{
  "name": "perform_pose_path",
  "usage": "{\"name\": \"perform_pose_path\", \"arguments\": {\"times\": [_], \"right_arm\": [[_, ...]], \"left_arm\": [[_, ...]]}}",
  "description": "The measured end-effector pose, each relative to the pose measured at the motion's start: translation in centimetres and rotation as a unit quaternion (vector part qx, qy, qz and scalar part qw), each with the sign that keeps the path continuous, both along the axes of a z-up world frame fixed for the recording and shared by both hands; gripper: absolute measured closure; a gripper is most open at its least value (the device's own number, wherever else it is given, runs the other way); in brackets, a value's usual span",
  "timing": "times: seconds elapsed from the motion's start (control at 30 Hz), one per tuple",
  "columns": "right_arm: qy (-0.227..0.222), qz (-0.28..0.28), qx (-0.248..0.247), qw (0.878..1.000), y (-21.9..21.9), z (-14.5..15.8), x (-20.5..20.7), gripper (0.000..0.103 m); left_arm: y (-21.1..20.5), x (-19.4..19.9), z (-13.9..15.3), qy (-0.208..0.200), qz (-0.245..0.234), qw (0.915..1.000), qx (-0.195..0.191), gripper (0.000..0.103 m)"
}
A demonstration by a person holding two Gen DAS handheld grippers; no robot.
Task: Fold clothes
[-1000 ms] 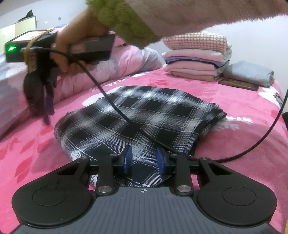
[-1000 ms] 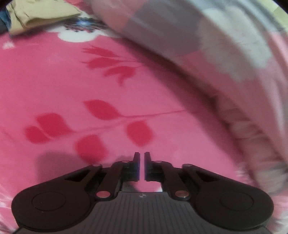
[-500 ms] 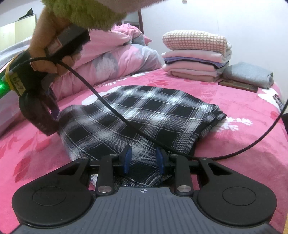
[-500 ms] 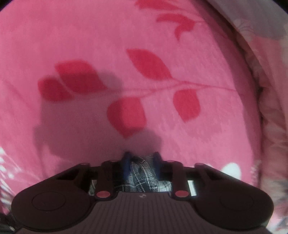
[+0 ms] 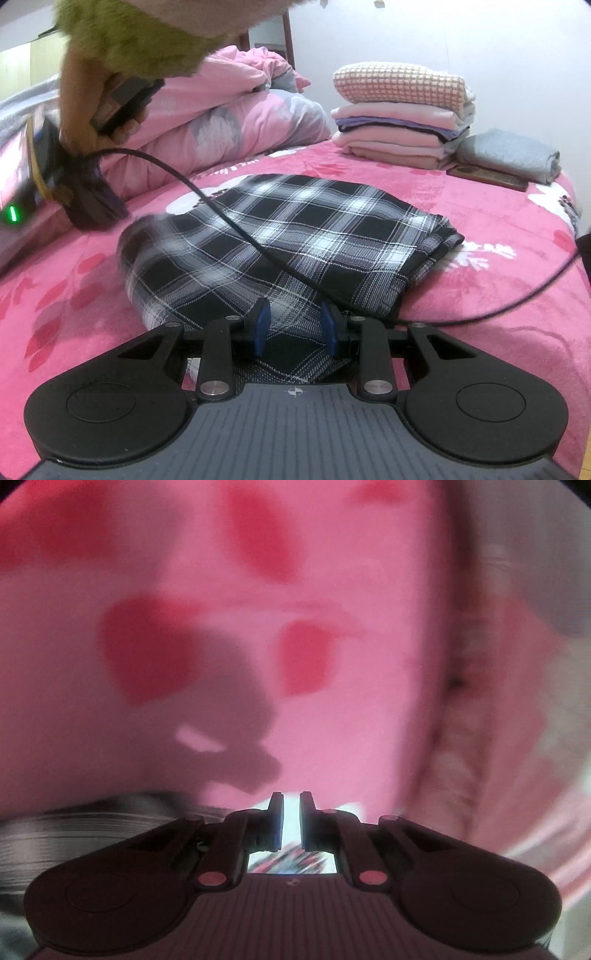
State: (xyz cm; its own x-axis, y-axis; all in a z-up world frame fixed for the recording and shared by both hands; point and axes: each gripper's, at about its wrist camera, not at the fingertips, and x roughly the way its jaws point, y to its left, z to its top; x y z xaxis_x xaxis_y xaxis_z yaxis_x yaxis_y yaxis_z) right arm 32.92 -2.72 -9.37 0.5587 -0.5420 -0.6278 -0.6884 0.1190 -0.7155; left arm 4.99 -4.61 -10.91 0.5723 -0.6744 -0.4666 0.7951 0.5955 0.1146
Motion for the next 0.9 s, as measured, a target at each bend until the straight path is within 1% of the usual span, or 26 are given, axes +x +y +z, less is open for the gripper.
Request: {"name": "perform_pose_path", "arguments": {"times": [0.03,0.07,0.1,0.17,0.2,0.23,0.27,0.33,0.43,0.47,0.53,0.57,0.6,0.63,0.67,0.7,0.73,0.77,0.83,0.87,0.9], "right_arm": [[-0.035,-0.011,0.042,0.998,-0.4,1.7,0.5,0.094],[-0.069,-0.021,0.084,0.994,-0.8,3.4,1.0,0.093],[-0.093,-0.041,0.142,0.985,-1.6,5.4,1.2,0.093],[-0.107,-0.084,0.253,0.958,-3.6,8.8,0.7,0.092],[-0.100,-0.097,0.304,0.943,-4.7,10.0,0.0,0.092],[-0.086,-0.105,0.343,0.930,-5.7,10.8,-1.0,0.092],[-0.069,-0.112,0.376,0.917,-6.7,11.4,-2.0,0.092],[-0.020,-0.117,0.429,0.895,-8.2,12.1,-4.2,0.092],[0.065,-0.103,0.476,0.871,-9.6,11.6,-7.1,0.092],[0.082,-0.099,0.481,0.867,-9.8,10.9,-7.5,0.092],[0.103,-0.094,0.483,0.864,-10.1,9.0,-7.4,0.092],[0.100,-0.102,0.493,0.858,-10.3,8.0,-7.1,0.093],[0.088,-0.119,0.515,0.845,-10.6,7.2,-6.5,0.093],[0.069,-0.139,0.542,0.826,-11.2,6.8,-5.6,0.094],[0.046,-0.160,0.570,0.805,-11.9,6.5,-4.6,0.094],[0.022,-0.180,0.589,0.788,-12.6,6.3,-4.0,0.094],[0.001,-0.199,0.602,0.773,-13.3,6.0,-3.6,0.092],[-0.011,-0.216,0.616,0.757,-14.1,6.1,-3.4,0.092],[-0.027,-0.225,0.638,0.736,-15.6,7.1,-3.8,0.092],[-0.033,-0.224,0.648,0.727,-16.4,8.1,-4.8,0.092],[-0.030,-0.217,0.656,0.722,-16.9,8.9,-5.6,0.092]], "left_arm": [[0.0,0.0,0.0,0.000,0.000,1.0000,0.000,0.074],[0.0,0.0,0.0,0.000,0.000,1.0000,0.000,0.074],[0.0,0.0,0.0,0.000,0.000,1.0000,0.000,0.074],[0.0,0.0,0.0,0.001,0.000,1.0000,0.000,0.074],[0.0,0.0,0.0,0.001,0.000,1.0000,0.000,0.074],[0.0,0.0,0.1,0.001,0.001,1.0000,0.000,0.074],[0.0,-0.1,0.1,0.000,0.002,1.0000,0.001,0.073],[0.0,-0.2,0.2,-0.004,0.003,1.0000,0.003,0.073],[0.0,-0.2,0.2,-0.004,0.003,1.0000,0.002,0.072],[0.0,-0.2,0.2,-0.004,0.003,1.0000,0.002,0.072],[0.0,-0.2,0.2,-0.005,0.004,1.0000,0.002,0.072],[0.0,-0.2,0.2,-0.005,0.004,1.0000,0.002,0.072],[0.0,-0.1,0.2,-0.003,0.003,1.0000,0.000,0.072],[0.1,0.0,0.2,0.002,0.002,1.0000,-0.003,0.072],[0.2,0.2,0.2,0.006,0.002,1.0000,-0.005,0.072],[0.3,0.2,0.2,0.009,0.001,0.9999,-0.008,0.072],[0.3,0.3,0.2,0.010,0.001,0.9999,-0.009,0.072],[0.3,0.2,0.2,0.010,0.001,0.9999,-0.009,0.072],[0.3,0.2,0.2,0.011,0.001,0.9999,-0.009,0.072],[0.3,0.2,0.2,0.011,0.001,0.9999,-0.009,0.072],[0.3,0.3,0.3,0.012,0.001,0.9999,-0.010,0.072]]}}
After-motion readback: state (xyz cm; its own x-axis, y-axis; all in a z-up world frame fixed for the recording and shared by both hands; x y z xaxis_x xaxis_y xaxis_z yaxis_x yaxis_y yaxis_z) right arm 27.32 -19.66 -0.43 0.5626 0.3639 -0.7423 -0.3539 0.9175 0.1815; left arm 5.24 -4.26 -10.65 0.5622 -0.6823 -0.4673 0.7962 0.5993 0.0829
